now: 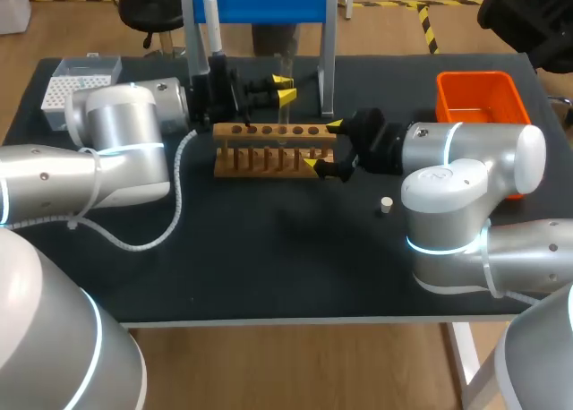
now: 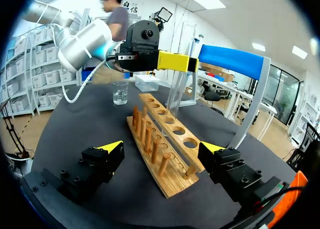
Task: Invert the test tube, pick up the pipette, mount the tip to pipette, aspirate from beaker and dispense into the tube, eject the tip, return the pipette, and cap with the stopper.
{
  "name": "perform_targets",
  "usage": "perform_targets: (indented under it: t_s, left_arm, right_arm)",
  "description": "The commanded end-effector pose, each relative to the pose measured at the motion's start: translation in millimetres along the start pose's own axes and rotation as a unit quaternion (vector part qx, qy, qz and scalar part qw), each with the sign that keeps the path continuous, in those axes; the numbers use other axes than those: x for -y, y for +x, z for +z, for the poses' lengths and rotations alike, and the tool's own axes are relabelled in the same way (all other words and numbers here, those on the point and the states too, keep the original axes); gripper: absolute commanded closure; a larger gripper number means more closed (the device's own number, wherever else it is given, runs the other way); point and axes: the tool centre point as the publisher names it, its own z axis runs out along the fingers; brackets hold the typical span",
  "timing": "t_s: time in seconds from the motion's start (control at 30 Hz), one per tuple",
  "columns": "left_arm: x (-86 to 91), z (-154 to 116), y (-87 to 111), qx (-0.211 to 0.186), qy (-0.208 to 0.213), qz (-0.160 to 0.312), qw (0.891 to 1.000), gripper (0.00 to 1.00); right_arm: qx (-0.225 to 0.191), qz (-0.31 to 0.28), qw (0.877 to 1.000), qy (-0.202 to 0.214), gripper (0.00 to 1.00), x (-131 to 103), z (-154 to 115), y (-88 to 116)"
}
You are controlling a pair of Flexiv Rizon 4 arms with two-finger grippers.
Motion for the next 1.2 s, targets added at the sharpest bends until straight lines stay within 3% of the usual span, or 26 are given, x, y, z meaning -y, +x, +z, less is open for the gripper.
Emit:
perform_targets:
  t_s: [0.03, 1.2]
  left_arm:
    - [-5.6, 2.3, -0.8, 0.001, 0.004, 0.001, 1.000, 1.00]
    - [-33.6, -1.2, 3.1, 0.004, 0.015, 0.010, 1.000, 1.00]
  right_arm:
    - [0.000, 0.000, 1.000, -0.001, 0.00, 0.9, 0.1, 0.1]
    - [0.000, 0.000, 1.000, -0.001, 0.00, 0.9, 0.1, 0.1]
